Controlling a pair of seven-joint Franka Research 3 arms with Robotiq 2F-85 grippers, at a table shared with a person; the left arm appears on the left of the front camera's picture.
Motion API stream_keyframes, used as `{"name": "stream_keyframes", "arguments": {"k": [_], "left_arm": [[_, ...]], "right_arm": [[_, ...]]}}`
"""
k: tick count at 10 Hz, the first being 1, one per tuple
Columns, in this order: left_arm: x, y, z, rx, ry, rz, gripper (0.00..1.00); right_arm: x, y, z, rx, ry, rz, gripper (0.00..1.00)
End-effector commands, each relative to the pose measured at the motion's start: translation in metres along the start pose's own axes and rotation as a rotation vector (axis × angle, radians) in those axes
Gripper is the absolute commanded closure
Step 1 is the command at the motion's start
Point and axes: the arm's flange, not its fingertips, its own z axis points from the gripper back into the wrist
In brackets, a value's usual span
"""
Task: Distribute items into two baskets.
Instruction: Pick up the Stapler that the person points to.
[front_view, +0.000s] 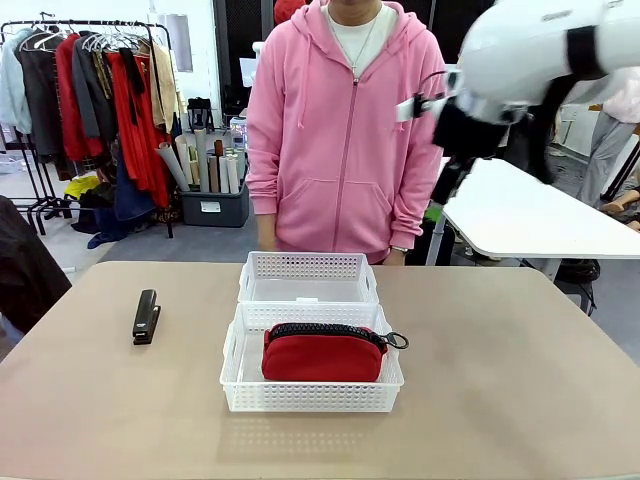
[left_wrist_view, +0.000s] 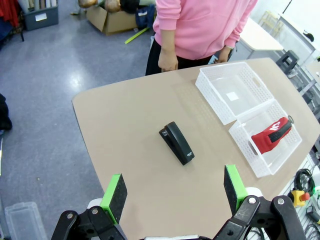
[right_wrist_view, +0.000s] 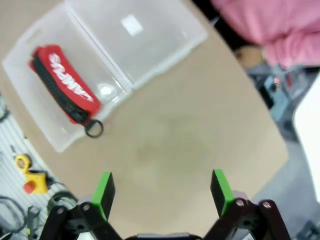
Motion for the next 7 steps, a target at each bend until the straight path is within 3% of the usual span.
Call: {"name": "stream_keyframes", "arguments": {"k": [1,4,7], "left_arm": [[0.000,0.002,-0.001,-0.015,-0.025,-0.014,0.00],[0.000,0.002,-0.001,-0.015,-0.025,-0.014,0.00],[0.000,0.002,-0.001,-0.015,-0.025,-0.014,0.00]], "right_arm": [[-0.031,-0.010,0.006,0.003,0.018,-0.111,0.00],[-0.085,-0.029,0.012,0.102,-0.002,-0.261,0.00],[-0.138,-0.038,0.017,0.200,-0.213,-0.438,0.00]]}}
